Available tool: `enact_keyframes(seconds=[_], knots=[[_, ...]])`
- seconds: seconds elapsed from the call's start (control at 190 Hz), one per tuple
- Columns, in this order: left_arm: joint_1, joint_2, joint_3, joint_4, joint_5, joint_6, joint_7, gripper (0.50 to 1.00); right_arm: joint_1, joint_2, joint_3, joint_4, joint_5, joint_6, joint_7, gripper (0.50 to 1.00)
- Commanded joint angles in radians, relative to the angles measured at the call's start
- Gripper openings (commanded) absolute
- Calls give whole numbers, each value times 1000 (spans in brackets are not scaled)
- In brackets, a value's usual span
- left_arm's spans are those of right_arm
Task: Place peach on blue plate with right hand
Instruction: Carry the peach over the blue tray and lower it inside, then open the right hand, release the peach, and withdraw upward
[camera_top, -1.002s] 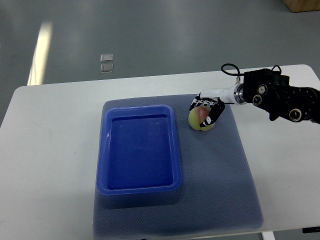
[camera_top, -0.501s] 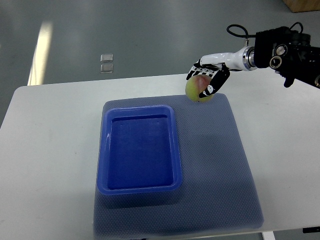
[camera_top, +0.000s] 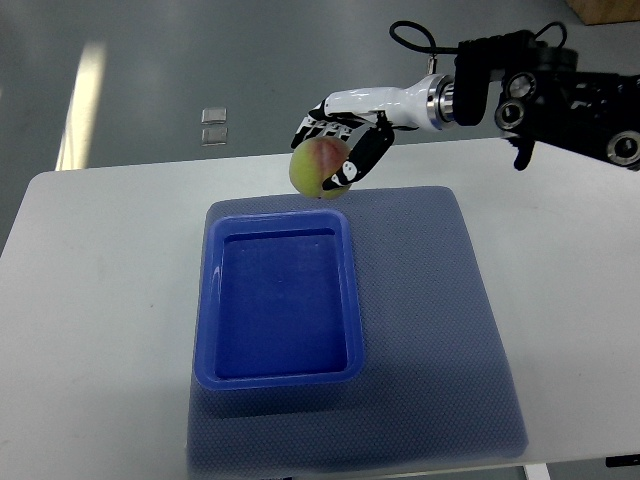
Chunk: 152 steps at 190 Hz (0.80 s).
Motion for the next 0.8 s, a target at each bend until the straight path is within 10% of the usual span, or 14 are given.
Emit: enact_keyframes(seconds=[0.0,0.559,0.596,0.649,0.654,0.665,0.796], knots=[[0,0,-2,1,0,-1,0,1000,-36,111,-16,-58,-9,-15,3,500],[0,0,0,6,0,0,0,1000,-228,331,-16,-209,-107,-15,2,547],[0,0,0,5,0,0,0,1000,-233,329,-15,-215,-107,-15,2,694],[0,0,0,5,0,0,0,1000,-233,329,-15,-215,-107,-15,2,695],[0,0,0,6,0,-1,2,1000,-233,325,-13,-215,-106,-10,2,832],[0,0,0,6,0,0,2,1000,-233,325,-11,-215,-106,-10,2,852],[0,0,0,6,-1,0,2,1000,-231,315,2,-215,-97,1,5,926]])
